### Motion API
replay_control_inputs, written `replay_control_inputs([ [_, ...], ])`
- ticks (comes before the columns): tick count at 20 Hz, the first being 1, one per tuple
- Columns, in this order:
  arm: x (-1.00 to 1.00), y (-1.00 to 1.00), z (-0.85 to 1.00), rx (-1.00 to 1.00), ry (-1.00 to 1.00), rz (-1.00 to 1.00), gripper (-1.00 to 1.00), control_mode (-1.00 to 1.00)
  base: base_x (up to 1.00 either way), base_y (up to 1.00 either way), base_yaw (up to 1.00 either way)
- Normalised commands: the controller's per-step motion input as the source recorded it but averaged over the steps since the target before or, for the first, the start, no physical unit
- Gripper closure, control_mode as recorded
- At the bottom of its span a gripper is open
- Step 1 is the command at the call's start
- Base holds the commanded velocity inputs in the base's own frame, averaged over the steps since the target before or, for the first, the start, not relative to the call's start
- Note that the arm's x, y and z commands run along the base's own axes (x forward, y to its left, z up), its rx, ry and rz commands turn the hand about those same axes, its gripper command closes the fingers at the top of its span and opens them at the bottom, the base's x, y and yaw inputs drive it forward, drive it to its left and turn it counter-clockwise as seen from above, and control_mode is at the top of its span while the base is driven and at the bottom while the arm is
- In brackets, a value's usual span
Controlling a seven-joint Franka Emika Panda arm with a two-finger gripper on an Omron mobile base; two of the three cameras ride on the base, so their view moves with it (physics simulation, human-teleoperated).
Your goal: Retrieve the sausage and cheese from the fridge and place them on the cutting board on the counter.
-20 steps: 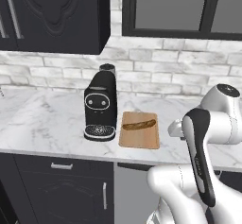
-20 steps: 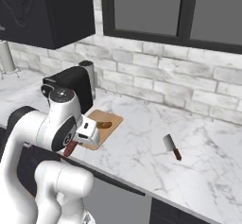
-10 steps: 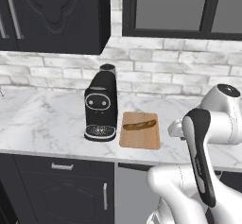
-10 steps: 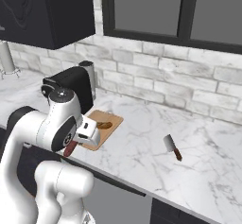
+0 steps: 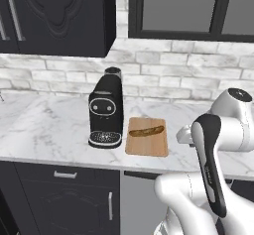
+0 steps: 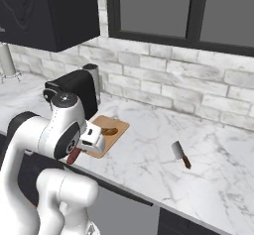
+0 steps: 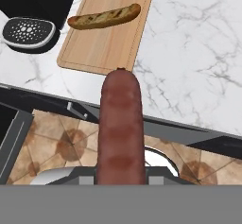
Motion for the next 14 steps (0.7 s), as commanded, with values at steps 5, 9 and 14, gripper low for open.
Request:
replay_control_inputs([
  [5, 0.00, 0.00, 0.00, 0.00, 0.00, 0.00, 1.00, -1.00, 0.00, 0.00, 0.00],
  [9, 0.00, 0.00, 0.00, 0.00, 0.00, 0.00, 1.00, -1.00, 0.00, 0.00, 0.00],
  [14, 0.18, 0.00, -0.20, -0.04, 0.03, 0.13, 1.00, -1.00, 0.00, 0.00, 0.00],
])
